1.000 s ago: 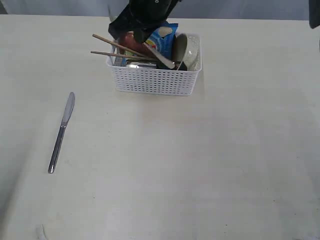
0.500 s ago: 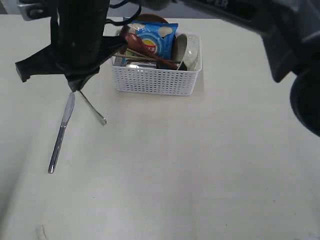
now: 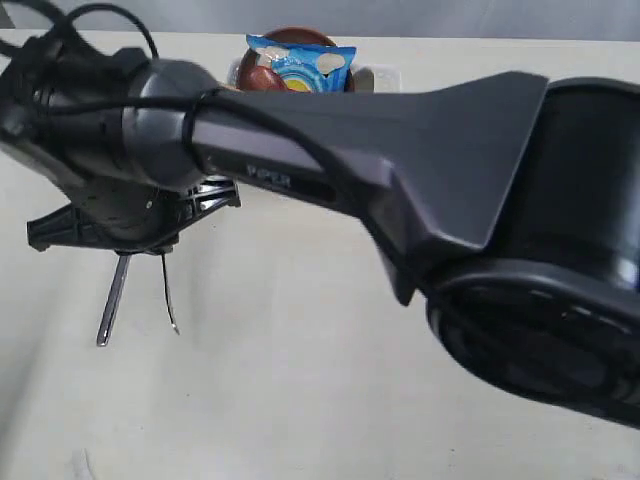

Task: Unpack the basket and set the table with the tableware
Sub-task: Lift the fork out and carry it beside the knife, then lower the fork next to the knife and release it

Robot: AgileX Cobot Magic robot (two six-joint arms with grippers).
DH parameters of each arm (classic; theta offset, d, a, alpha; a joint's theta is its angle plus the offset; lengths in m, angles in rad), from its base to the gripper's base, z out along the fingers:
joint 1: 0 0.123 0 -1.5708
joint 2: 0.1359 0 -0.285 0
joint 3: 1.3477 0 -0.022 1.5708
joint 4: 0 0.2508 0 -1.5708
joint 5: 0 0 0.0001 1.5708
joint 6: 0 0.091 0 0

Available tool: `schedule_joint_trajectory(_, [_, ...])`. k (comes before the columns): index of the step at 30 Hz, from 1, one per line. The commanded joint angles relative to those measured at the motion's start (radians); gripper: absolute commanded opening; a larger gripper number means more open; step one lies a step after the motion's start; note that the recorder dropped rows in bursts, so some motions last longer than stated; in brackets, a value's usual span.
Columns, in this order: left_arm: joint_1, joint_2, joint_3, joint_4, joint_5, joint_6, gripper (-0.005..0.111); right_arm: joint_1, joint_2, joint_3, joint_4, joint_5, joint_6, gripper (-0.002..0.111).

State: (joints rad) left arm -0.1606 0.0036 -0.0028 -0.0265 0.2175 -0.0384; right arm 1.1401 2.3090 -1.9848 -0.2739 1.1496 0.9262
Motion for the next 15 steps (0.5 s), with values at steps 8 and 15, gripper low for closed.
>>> schedule_joint_trajectory(8, [-0.001,-0.004,0.003,-0.004,-0.006,0.0,0.0,0.003,0.076,-0.002,-0.074,0.025,0.15,0.0])
schedule_joint_trajectory(15, [-0.001,-0.004,0.003,-0.002,-0.006,0.0,0.0,0.017,0.093,-0.002,-0.069,-0.032,0.165,0.0])
